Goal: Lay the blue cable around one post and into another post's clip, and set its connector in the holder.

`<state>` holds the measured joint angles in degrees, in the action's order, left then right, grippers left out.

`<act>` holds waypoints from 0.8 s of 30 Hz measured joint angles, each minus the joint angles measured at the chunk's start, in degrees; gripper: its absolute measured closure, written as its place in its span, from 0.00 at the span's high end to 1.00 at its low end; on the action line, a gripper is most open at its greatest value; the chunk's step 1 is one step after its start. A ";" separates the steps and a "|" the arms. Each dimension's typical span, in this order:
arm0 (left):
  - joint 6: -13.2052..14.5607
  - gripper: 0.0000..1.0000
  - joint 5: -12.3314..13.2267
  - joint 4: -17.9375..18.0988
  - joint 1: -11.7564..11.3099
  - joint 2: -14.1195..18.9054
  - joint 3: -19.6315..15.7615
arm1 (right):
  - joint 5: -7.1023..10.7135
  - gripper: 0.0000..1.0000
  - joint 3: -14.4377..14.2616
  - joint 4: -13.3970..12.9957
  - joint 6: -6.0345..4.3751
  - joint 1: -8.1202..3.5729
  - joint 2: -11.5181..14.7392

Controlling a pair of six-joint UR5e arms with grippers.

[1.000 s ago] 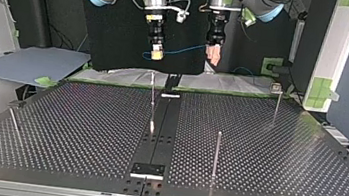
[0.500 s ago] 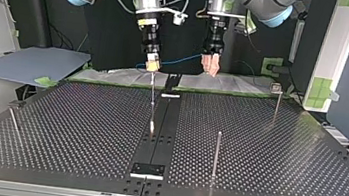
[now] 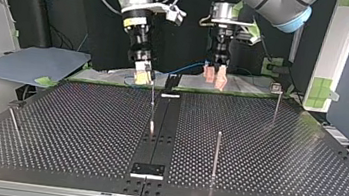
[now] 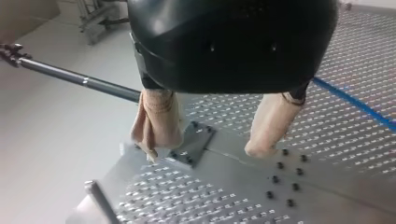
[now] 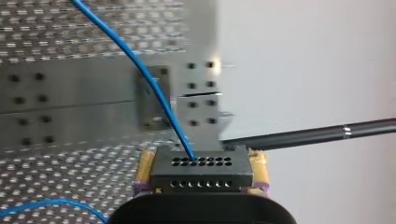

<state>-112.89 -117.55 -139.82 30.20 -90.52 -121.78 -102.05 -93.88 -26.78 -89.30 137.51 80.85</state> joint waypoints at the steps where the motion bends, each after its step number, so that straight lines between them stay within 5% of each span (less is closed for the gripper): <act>1: -0.06 1.00 0.00 -0.49 -0.24 0.46 0.29 | 0.02 0.01 0.18 0.48 0.05 0.00 0.26; 13: -1.40 1.00 2.74 -7.22 -3.32 7.22 6.71 | 1.26 0.01 0.79 7.15 1.36 -0.02 0.54; 24: -0.85 1.00 5.36 -13.96 -6.00 9.45 12.20 | 2.20 0.01 5.54 12.26 1.45 -0.28 -0.02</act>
<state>-113.74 -112.18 -153.78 24.20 -81.06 -109.57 -99.85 -88.34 -14.51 -87.85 137.23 80.84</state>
